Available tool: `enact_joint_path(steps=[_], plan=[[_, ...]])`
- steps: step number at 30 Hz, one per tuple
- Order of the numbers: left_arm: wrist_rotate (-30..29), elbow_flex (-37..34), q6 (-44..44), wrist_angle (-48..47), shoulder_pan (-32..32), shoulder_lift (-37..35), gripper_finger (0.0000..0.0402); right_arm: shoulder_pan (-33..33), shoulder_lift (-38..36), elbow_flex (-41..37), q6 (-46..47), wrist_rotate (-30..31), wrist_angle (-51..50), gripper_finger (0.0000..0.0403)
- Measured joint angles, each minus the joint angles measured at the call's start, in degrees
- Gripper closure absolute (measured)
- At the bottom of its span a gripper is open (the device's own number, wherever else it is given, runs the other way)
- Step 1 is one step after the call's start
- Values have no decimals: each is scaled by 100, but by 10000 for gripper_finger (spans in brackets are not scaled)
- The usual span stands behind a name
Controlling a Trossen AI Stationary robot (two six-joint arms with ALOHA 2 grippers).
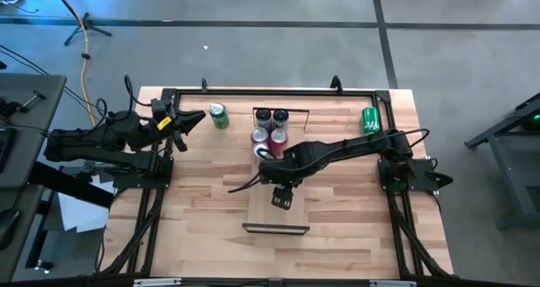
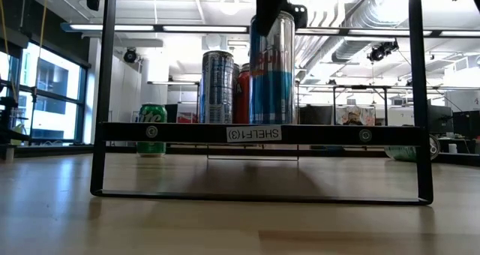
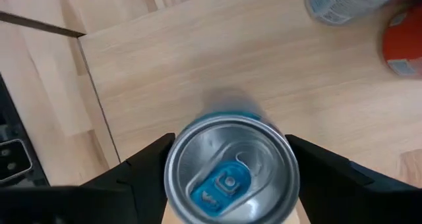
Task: Place canned beverage on shelf
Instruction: Put the blue soda can, aligned with the other blue soda can on the shelf
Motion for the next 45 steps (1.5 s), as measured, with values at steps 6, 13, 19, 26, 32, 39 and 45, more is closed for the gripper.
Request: enact_joint_path(steps=[6, 13, 19, 26, 32, 39, 45], plan=[[7, 0, -1, 0, -1, 2, 401, -6, 0, -52, 94, 9, 97, 141], [9, 0, 0, 2, -1, 0, 401, -6, 0, -15, 100, 19, 133, 140], [9, 0, -1, 2, 0, 2, 401, -6, 2, -15, 206, 7, 103, 139], [9, 0, -1, 2, 0, 0, 401, -6, 2, 1, 172, 272, 232, 139], [9, 0, -5, 2, -1, 0, 401, -6, 2, 1, -49, 350, 230, 139], [9, 0, -7, 2, 0, 2, 401, -6, 2, 1, -55, 302, 246, 139], [9, 0, -9, 2, 1, 0, 401, -6, 2, 1, -79, 278, 265, 139]])
